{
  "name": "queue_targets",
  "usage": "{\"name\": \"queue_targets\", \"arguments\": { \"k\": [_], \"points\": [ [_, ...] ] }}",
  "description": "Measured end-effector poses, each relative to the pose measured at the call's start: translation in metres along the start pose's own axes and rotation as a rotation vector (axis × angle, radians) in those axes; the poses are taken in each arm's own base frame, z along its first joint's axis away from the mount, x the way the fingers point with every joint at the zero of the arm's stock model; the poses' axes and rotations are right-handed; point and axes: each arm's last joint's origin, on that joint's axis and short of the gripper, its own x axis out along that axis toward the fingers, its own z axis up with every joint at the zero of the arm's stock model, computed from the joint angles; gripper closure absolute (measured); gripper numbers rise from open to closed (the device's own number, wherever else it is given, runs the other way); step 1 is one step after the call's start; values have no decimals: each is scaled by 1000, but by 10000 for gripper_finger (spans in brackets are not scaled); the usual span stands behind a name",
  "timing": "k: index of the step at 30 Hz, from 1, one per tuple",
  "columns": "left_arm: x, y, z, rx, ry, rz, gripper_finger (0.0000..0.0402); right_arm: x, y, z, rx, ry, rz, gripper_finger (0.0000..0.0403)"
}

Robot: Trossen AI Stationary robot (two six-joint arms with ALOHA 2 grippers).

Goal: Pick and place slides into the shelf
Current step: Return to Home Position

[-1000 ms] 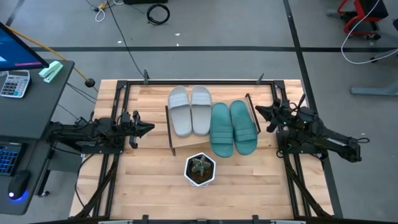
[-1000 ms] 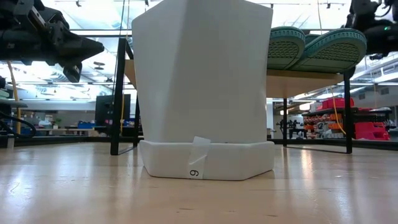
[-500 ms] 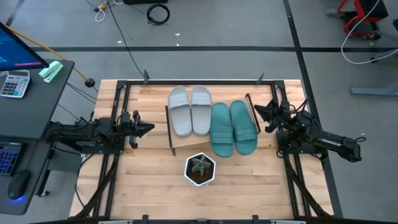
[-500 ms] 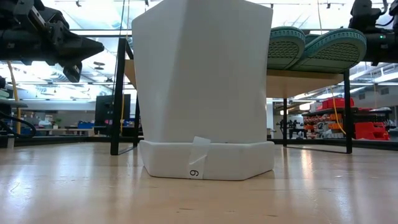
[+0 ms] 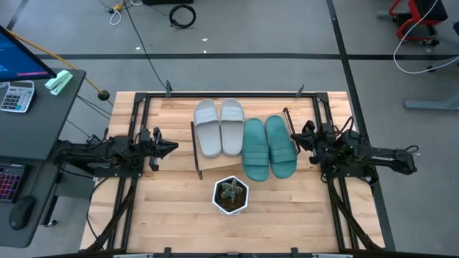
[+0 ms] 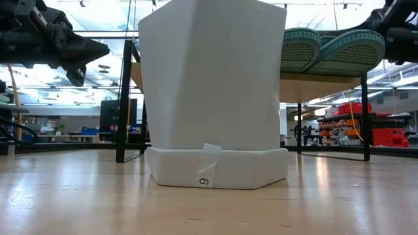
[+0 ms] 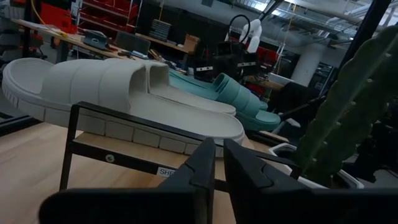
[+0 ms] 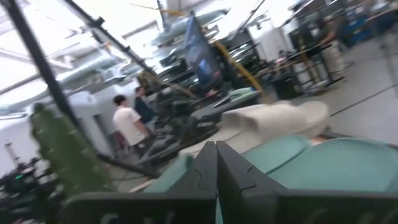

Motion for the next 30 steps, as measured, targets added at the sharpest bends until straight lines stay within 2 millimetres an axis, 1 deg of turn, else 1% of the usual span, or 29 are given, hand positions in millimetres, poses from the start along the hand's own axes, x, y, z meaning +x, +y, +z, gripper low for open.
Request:
{"name": "queue_targets", "arguments": {
  "k": [3,8,13,22,30],
  "points": [
    [0,0,0,0,0,0,362,0,3,-3,-2,25,30,403],
    [0,0,0,0,0,0,370,0,3,-7,-26,71,28,403],
    [0,0,0,0,0,0,374,0,4,-7,-48,72,32,403],
    [0,0,0,0,0,0,361,0,4,-8,-81,75,40,400],
    [0,0,0,0,0,0,373,0,4,-6,-86,76,39,391]
  ]
}}
